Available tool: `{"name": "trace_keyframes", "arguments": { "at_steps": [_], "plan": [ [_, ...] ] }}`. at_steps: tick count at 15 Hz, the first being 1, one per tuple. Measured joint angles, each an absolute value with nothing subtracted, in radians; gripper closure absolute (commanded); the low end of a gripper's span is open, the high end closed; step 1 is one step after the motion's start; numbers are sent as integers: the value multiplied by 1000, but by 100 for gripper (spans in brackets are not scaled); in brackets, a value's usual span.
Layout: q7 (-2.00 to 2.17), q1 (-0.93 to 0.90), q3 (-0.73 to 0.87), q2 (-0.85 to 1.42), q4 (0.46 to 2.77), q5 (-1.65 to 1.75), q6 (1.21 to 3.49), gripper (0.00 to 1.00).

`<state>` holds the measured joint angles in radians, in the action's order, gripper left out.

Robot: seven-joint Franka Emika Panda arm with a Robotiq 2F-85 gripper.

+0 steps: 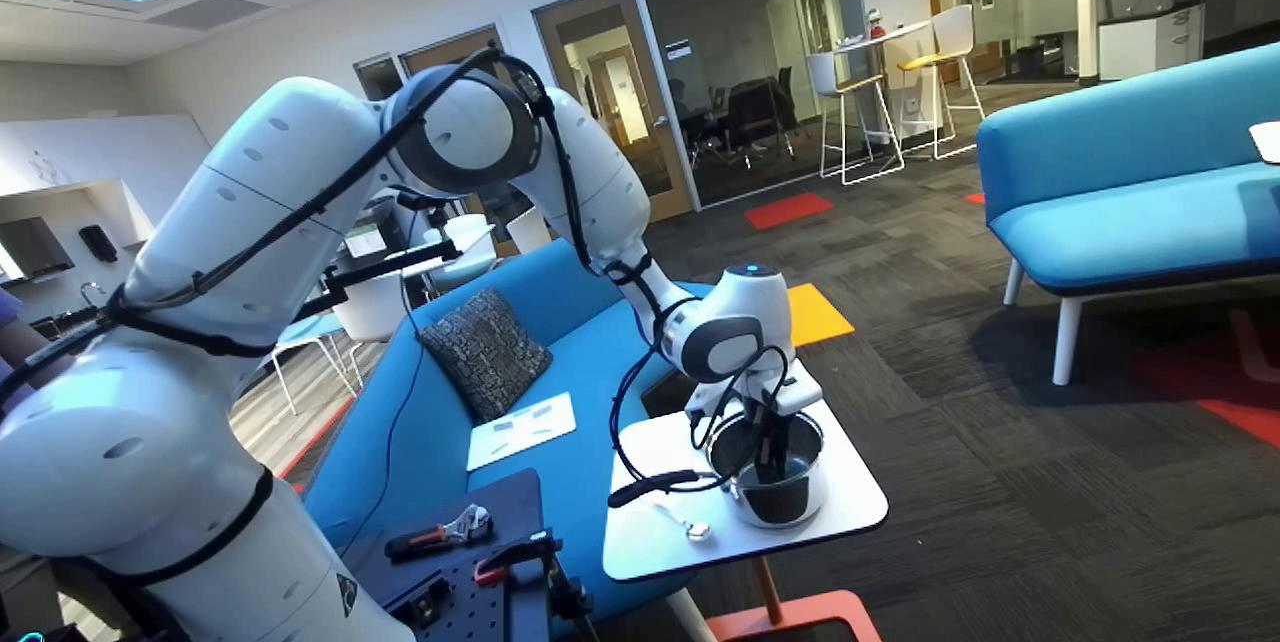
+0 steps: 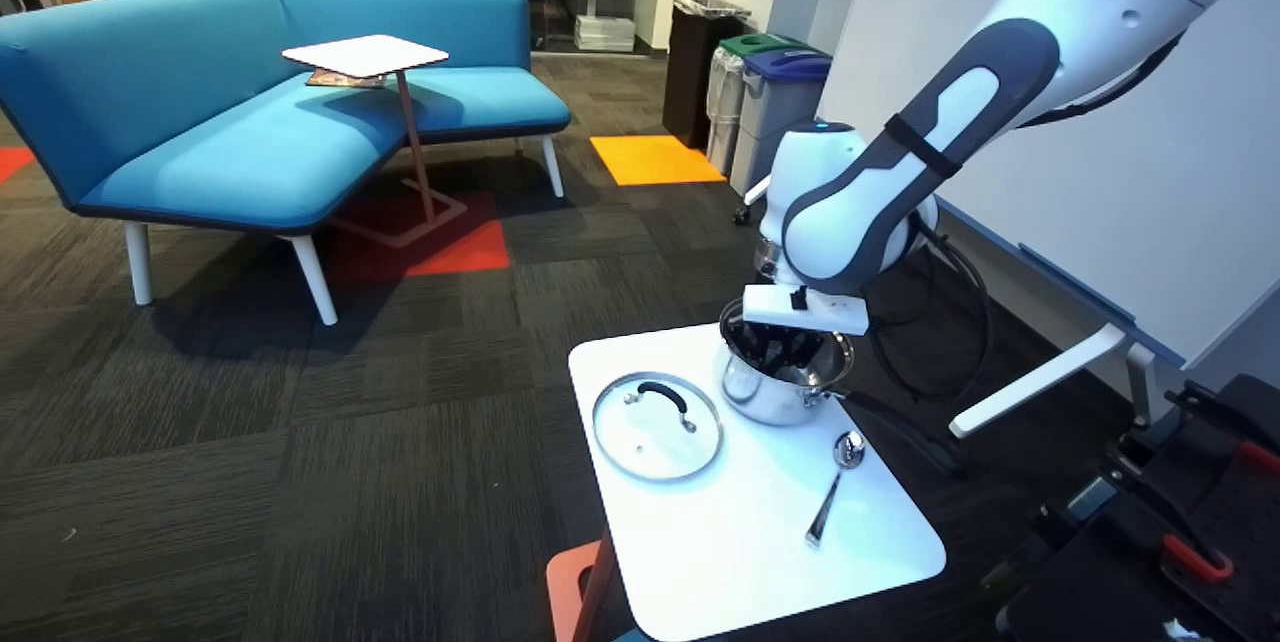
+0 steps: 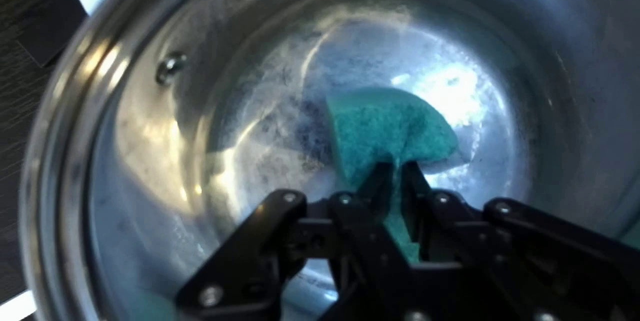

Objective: Use the green sponge to wipe the inside of the silver pot

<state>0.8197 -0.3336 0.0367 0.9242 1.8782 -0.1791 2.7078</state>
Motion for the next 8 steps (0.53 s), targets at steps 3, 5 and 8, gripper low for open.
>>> {"name": "trace_keyframes", "arguments": {
  "at_steps": [3,5,8],
  "plan": [
    [846,-334,50,924,1878,-179,2708,98],
    [849,-333,50,924,1878,-179,2708,98],
    [844,-328,42,924,1876,-179,2708,98]
  ]
}}
